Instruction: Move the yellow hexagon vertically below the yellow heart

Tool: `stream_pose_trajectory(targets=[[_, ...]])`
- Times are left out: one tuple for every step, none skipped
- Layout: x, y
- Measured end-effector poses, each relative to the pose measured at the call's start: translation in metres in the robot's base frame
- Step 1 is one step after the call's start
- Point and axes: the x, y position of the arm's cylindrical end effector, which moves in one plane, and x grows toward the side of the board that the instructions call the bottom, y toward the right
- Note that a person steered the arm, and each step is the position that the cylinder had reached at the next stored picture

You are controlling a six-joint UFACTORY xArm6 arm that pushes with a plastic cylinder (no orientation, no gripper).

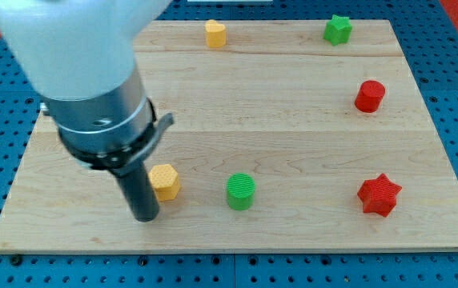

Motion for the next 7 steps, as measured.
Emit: stream_pose_trajectory(targets=[[0.000,0.017],[-0.001,0.013],[-0.001,-0.002],[-0.004,0.000],[-0.038,0.009],[-0.074,0.014],[-0.102,0.016]])
